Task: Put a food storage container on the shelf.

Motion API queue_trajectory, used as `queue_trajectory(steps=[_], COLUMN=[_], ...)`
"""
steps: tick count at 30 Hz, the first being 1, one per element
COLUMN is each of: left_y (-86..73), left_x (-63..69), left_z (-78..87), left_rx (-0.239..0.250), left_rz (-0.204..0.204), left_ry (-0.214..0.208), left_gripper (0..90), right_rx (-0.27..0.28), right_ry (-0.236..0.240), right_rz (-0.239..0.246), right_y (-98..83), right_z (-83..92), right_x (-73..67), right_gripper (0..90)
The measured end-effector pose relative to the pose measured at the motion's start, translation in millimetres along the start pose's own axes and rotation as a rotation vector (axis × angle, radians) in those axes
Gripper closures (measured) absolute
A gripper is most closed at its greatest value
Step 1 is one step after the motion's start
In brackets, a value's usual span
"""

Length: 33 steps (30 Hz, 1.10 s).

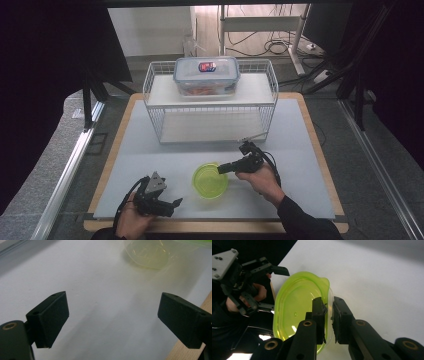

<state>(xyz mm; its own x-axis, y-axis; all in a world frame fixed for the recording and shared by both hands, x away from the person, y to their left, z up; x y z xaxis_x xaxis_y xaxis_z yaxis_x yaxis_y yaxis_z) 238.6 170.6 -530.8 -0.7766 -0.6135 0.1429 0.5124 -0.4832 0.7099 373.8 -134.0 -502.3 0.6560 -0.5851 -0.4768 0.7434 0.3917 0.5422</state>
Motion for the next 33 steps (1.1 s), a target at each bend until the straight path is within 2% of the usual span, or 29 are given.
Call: queue_trajectory(steps=[4,10,12,17,20,33], left_y=[0.1,0.5,0.7,1.5,1.5,1.5], left_x=[0.2,0.0,-0.3,-1.2,-2.7,-2.4], left_z=[-0.1,1.7,2.8,5.4,8.6,7.9], left_rx=[-0.001,0.016,0.022,0.04,0.066,0.064], left_rz=[-0.002,0.0,0.001,0.017,0.038,0.036], left_ry=[0.003,-0.001,-0.004,0.014,0.017,0.018], left_gripper=[9.9,9.8,9.5,6.1,5.7,5.1], right_rx=[0.003,0.029,0.038,0.059,0.082,0.129], right_ry=[0.024,-0.003,0.003,0.014,0.023,0.039], right_rz=[-0.024,-0.01,-0.014,-0.022,-0.029,-0.045], right_y=[-0.6,-0.1,0.2,1.6,2.5,9.4], right_z=[1.2,5.6,7.5,12.4,16.2,29.9], right_x=[-1.4,-3.7,-3.5,-4.4,-4.5,-4.0], right_gripper=[82.0,82.3,82.3,82.4,82.5,82.7])
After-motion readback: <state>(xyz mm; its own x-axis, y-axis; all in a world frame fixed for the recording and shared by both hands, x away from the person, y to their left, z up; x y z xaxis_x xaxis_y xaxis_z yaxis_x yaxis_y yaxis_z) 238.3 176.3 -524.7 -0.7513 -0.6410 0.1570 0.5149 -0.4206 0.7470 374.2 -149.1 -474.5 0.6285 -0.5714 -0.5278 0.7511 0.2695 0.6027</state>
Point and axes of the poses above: each handheld gripper's, and its own axes: z roughly backward along the jaws, y roughly out of its top, x roughly to its right, the point moved 1 cm from there along -z, roughly forward along the jaws, and after that the axes turned 12 degrees about -y, right-handed, at the moved point
